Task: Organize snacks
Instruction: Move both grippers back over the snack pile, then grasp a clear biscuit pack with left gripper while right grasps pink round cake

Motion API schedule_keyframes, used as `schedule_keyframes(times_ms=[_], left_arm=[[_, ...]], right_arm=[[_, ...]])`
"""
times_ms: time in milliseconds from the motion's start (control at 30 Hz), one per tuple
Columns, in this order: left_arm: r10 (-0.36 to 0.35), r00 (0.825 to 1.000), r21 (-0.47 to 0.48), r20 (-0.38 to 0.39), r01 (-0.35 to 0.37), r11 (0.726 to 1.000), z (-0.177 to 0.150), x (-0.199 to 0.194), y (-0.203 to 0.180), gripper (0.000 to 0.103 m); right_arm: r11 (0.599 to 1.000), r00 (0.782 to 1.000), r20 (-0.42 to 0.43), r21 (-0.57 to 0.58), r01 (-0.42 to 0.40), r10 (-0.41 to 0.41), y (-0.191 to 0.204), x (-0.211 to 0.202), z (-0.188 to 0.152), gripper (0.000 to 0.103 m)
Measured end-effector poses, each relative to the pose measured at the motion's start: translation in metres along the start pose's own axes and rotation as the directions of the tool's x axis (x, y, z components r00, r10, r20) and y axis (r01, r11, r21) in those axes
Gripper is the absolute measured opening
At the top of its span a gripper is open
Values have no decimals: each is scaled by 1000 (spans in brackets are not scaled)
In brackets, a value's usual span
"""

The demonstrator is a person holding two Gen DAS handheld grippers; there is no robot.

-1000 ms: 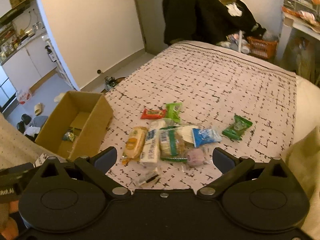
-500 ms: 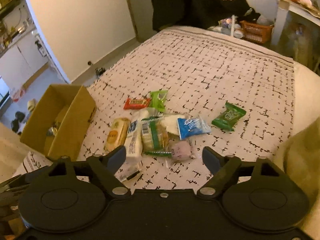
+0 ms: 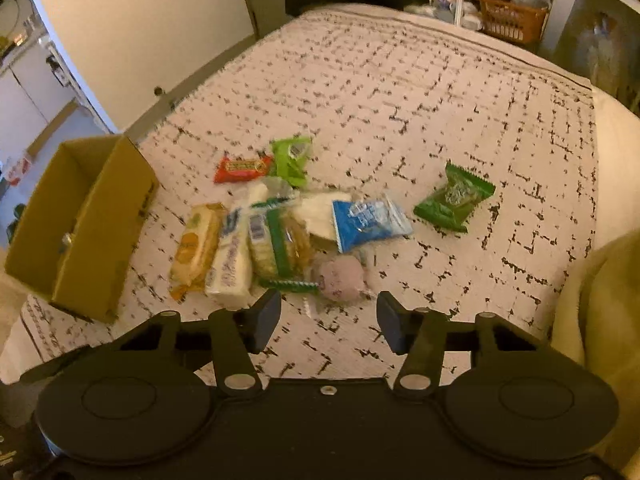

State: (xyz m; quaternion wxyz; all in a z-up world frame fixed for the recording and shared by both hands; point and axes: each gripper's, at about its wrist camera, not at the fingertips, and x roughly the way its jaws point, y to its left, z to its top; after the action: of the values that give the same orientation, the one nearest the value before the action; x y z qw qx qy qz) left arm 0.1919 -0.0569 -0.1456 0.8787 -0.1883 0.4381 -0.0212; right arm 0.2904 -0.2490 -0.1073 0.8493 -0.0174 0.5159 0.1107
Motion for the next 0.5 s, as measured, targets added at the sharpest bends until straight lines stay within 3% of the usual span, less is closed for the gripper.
schedule_keyframes(times_ms=[200,500], left_arm=[[9,997,12,-73,-8,1000,-2,36,1,69],[-18,999,105,-41,22,994,0,49,-12,70]], right_arm=[[1000,999,-50,-21,18,-19,-5,26,3,53],[994,995,-85,-99,50,-59,0,53,7,53]])
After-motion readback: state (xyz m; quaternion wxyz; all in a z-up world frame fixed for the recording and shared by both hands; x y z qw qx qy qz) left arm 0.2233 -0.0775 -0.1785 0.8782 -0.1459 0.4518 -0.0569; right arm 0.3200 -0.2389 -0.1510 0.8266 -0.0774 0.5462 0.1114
